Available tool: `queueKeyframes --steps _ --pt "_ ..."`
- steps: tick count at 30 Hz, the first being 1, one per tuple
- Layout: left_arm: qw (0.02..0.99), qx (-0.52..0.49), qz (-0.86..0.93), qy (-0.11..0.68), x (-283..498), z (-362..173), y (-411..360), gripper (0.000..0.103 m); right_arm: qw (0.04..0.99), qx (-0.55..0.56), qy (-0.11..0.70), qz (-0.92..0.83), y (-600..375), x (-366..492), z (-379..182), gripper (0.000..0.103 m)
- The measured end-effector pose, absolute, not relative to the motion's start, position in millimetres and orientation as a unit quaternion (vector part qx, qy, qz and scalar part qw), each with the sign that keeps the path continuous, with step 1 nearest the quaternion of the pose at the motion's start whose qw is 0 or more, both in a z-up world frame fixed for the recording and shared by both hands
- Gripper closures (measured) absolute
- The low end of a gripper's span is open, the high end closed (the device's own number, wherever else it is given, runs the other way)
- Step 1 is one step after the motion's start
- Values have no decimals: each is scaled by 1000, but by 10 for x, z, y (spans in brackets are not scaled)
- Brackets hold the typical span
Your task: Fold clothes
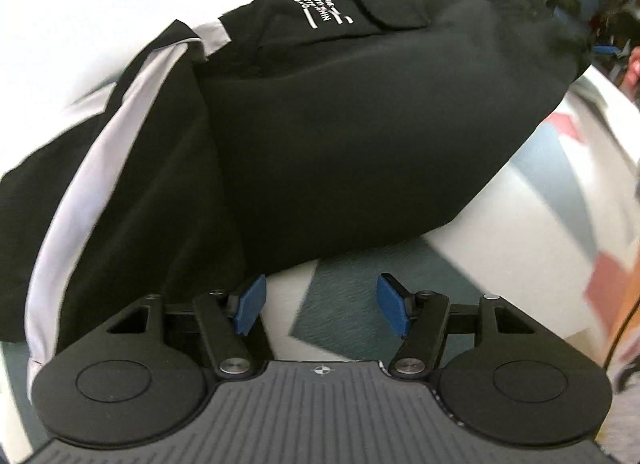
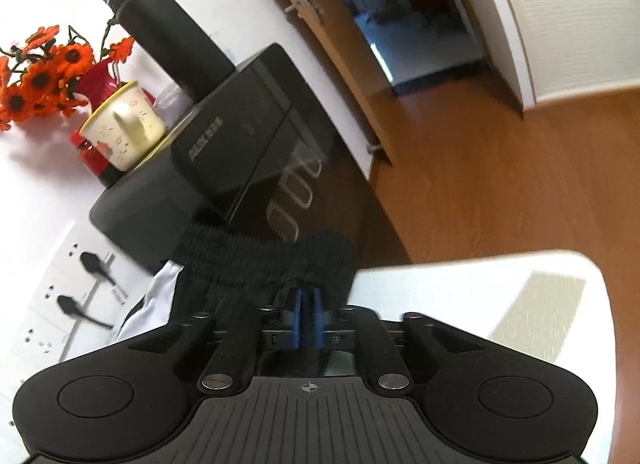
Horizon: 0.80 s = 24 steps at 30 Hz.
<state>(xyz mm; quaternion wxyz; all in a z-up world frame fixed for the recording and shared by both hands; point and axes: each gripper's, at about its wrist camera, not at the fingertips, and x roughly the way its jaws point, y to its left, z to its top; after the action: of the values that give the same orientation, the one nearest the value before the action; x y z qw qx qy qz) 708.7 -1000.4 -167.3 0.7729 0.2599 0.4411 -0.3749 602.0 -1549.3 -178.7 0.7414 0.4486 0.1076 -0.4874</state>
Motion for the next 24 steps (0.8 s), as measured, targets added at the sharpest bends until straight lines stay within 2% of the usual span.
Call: queueKeyframes --steps 1,2,6,9,10,12,14,15,19,21,22,23,24 --pt "779 259 -370 436 7083 -1682 -9975 37 743 447 116 -484 -15396 6003 -1789 65" --pt "783 257 -363 435 7089 -1684 -9945 37 746 445 124 -481 -15298 5986 -1791 58" --pt "808 282 -321 405 7131 -1637 -9792 37 754 471 176 -422 -14763 5865 -1863 55" --pt "838 309 -262 366 7298 -1591 -9707 37 778 508 193 -315 -14334 5910 -1970 46" --pt "847 317 -241 353 7377 -1570 -9680 37 789 501 210 -288 -14194 5980 -1988 42" --pt "865 337 -184 323 7561 -1555 -9618 37 799 472 257 -269 -13958 6160 -2017 41" --pt "888 326 -103 306 7810 -1540 -9503 37 812 445 263 -269 -13766 6304 -2004 30" --pt "899 294 -66 318 7957 -1497 -9414 36 813 448 270 -255 -13712 6401 -2004 28" --pt "914 98 -48 391 8182 -1186 -8980 34 816 450 285 -225 -13484 6755 -1991 26" --pt "915 71 -63 393 8080 -1106 -8885 27 832 410 291 -237 -13356 6920 -1960 28" --pt "913 65 -70 396 8034 -1095 -8863 24 836 391 295 -248 -13307 6987 -1945 34" --pt "911 59 -77 401 7993 -1097 -8827 24 836 383 300 -256 -13292 7035 -1936 50" --pt "907 48 -82 410 7944 -1097 -8764 24 833 383 302 -259 -13301 7070 -1935 61"
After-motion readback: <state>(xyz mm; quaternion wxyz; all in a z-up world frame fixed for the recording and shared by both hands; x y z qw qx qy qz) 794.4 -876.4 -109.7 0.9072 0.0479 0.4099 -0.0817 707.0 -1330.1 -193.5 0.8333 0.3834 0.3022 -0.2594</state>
